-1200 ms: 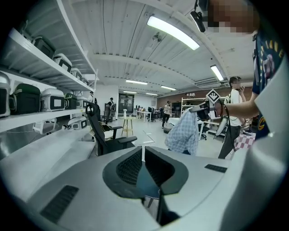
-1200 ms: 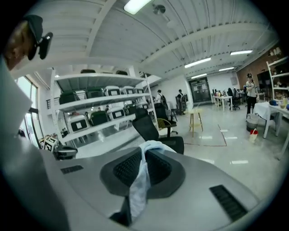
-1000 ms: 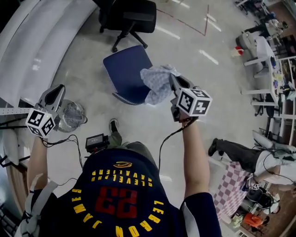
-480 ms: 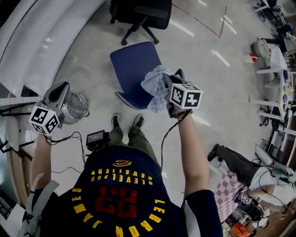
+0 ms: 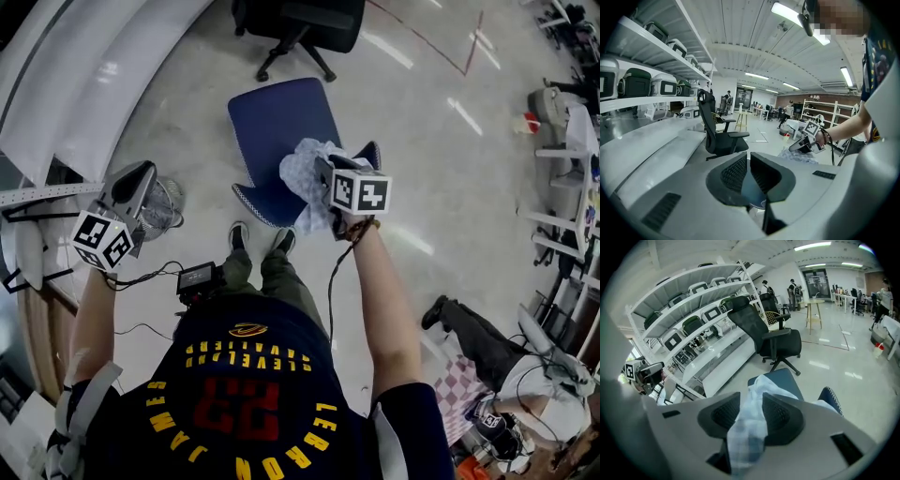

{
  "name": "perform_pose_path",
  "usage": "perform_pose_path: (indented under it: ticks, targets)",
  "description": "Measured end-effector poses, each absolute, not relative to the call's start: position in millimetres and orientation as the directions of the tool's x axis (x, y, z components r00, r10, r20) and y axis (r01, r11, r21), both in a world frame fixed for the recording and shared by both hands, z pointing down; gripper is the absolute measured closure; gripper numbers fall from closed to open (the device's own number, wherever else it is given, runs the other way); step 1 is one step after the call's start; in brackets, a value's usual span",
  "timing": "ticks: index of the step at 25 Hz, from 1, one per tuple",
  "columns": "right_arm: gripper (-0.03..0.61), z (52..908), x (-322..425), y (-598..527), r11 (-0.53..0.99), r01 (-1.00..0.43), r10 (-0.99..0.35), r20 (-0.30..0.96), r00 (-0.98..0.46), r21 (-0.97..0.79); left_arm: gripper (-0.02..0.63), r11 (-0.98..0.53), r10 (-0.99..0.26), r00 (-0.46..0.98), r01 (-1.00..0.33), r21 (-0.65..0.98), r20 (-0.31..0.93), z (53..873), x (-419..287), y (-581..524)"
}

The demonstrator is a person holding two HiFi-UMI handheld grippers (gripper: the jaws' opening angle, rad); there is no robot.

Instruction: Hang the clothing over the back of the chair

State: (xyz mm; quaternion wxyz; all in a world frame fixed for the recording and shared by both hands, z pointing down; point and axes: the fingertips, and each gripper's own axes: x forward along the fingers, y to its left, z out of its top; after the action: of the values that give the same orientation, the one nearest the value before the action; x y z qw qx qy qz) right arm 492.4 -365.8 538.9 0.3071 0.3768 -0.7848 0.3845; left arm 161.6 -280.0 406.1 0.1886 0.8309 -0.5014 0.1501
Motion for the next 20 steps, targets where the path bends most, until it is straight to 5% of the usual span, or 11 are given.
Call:
perform_pose_path:
  ticks: [4,20]
  targets:
    - [0.399,525,497,-372,0.425,-0.827,-0.391,0.75,-0.534,-0.367,0.598,-0.427,-0.772,0.454,-0.889,0.165,0.445,412,169,-286]
    - [0.4,377,508,-352,0.428,-0.78,-0.649,0.445,-0.617,-0.457,0.598,-0.473,-0.811,0.512,-0.858,0.198,0.282,342,194,-294]
